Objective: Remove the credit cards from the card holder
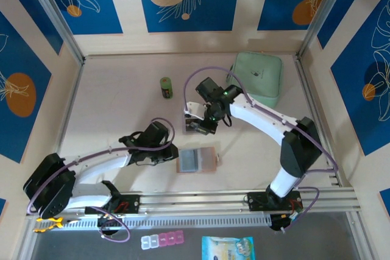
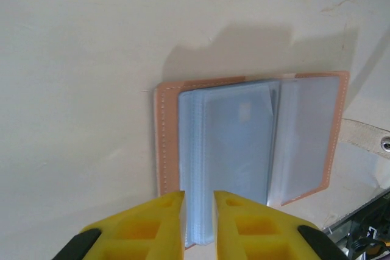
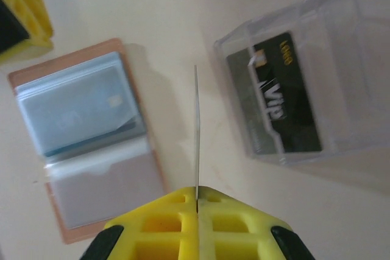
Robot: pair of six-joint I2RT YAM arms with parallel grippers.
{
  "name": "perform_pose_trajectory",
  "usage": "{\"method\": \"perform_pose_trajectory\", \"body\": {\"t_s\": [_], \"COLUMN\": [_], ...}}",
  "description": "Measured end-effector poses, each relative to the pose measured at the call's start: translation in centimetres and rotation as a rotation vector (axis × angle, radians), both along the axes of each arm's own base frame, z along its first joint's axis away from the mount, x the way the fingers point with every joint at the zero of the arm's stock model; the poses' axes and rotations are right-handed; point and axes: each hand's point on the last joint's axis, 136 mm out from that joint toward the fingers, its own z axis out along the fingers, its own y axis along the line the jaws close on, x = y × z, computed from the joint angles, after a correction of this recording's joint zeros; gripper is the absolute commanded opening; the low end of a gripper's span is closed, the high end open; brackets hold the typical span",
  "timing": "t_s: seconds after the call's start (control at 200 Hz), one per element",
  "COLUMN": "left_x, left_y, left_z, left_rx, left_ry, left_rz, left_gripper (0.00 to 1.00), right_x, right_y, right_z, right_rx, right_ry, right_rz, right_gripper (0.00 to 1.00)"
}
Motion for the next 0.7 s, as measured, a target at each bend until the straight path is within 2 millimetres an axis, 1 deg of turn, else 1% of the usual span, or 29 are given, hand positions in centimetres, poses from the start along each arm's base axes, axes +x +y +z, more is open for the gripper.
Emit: {"method": "perform_pose_trajectory", "body": {"t_s": [0.19,0.375,0.565,0.7], "left_x": [-0.1,0.0,0.2,0.3], "left_y": [0.9,1.7,2.5,3.0], "left_z": [-0.1,-0.3,-0.6,-0.8], "left_rx": [-0.001,0.001,0.011,0.020], "left_ry": [-0.001,0.001,0.007,0.007], "left_rz": [0.022,0.043,0.064,0.068], "left_gripper": [0.19,0.19,0.19,0.20], "right_x": [3.3,5.2,6.0,5.9], "right_y": [0.9,1.6,1.7,1.3], "right_z": [0.2,-0.2,-1.3,-2.4], "right_rx": [-0.021,-0.037,-0.065,-0.092], "right_ry": [-0.001,0.031,0.073,0.100], "right_rz": [0.069,0.104,0.129,0.146], "right_gripper": [0.00,0.00,0.00,0.00]}}
